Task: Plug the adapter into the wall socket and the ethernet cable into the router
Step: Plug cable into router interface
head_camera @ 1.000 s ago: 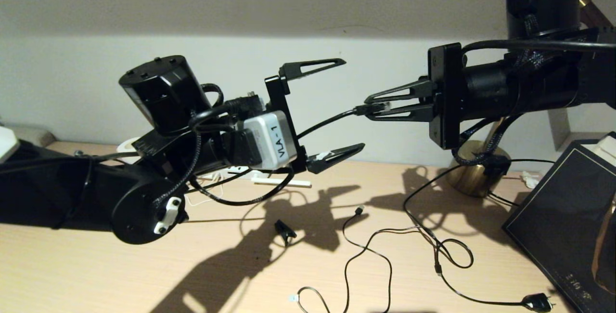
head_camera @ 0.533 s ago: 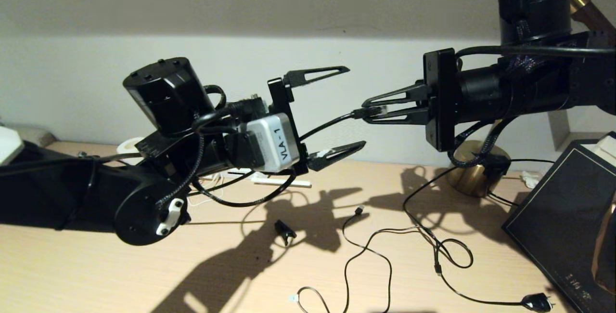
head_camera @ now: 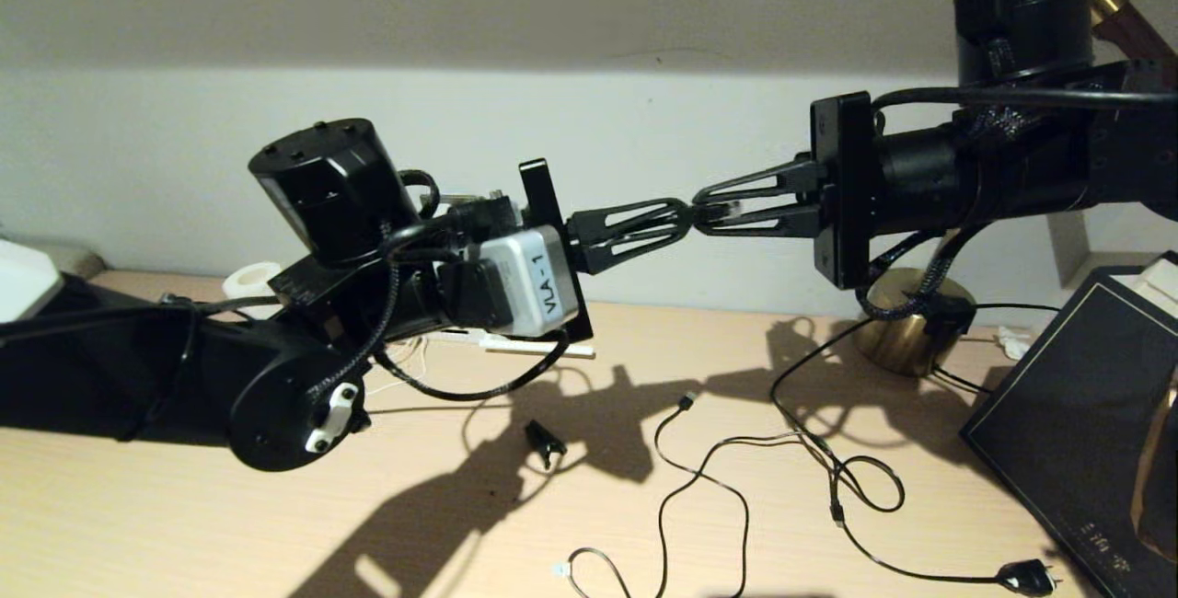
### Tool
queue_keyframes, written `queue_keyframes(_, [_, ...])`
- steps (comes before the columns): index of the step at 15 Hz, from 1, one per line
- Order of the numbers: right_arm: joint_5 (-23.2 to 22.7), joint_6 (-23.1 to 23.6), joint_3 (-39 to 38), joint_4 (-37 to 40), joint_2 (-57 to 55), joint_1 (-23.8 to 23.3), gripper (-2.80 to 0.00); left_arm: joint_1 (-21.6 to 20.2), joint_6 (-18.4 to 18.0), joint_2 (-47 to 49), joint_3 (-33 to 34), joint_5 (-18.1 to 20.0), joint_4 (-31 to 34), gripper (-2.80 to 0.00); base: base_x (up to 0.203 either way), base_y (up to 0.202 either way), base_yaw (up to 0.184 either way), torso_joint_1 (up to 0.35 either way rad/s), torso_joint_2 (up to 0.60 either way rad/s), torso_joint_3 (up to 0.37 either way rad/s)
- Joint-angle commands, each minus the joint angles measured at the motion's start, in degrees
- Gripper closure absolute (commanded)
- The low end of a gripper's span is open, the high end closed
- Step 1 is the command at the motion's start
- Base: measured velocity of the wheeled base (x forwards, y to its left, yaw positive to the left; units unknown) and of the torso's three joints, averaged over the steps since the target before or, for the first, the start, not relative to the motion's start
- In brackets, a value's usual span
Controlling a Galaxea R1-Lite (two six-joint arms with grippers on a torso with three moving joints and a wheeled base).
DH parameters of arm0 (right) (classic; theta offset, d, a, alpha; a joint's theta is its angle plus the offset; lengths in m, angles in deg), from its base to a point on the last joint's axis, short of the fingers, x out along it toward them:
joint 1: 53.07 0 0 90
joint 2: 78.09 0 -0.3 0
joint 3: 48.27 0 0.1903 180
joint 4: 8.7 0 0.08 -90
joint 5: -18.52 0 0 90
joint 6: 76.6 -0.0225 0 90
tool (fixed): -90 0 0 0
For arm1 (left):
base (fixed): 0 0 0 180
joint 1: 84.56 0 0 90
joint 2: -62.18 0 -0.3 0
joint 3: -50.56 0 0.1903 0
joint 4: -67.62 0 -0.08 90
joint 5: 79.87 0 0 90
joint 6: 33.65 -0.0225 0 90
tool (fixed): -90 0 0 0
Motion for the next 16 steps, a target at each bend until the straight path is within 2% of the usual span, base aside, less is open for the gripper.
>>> queue_keyframes(1, [-0.26, -0.49, -0.02, 0.18, -0.05, 0.27, 0.00, 0.86, -0.37, 0.35, -0.11, 0.18, -0.43, 0.00, 0.000, 0.000, 0.000, 0.000, 0.00, 0.000])
queue_keyframes(8, [-0.18, 0.70, -0.43, 0.18, 0.04, 0.44, 0.00, 1.07, -0.30, 0.35, -0.08, 0.18, -0.52, 0.00, 0.000, 0.000, 0.000, 0.000, 0.00, 0.000])
queue_keyframes(9, [0.31, 1.08, -0.37, 0.18, 0.05, 0.36, -2.80, 1.11, -0.28, 0.35, -0.03, 0.18, -0.50, 0.00, 0.000, 0.000, 0.000, 0.000, 0.00, 0.000])
queue_keyframes(12, [3.92, 1.53, -0.41, 0.18, 1.11, -0.20, -2.80, -0.38, 0.45, 0.18, 1.51, 0.52, -0.28, 0.00, 0.000, 0.000, 0.000, 0.000, 0.00, 0.000])
queue_keyframes(13, [4.80, 1.90, -0.55, 0.18, 1.91, -1.47, -2.80, -1.68, 2.07, -0.17, 2.51, 0.71, -0.14, 0.00, 0.000, 0.000, 0.000, 0.000, 0.00, 0.000])
queue_keyframes(15, [6.76, 2.26, -0.70, 0.18, 5.04, -5.16, -2.80, -3.96, 8.46, -0.58, 4.14, 1.01, -0.44, 0.00, 0.000, 0.000, 0.000, 0.000, 0.00, 0.000])
queue_keyframes(16, [8.64, 3.28, -0.90, 0.18, 6.99, -6.86, -2.80, -5.29, 12.82, -0.90, 4.85, 1.08, -0.49, 0.00, 0.000, 0.000, 0.000, 0.000, 0.00, 0.000])
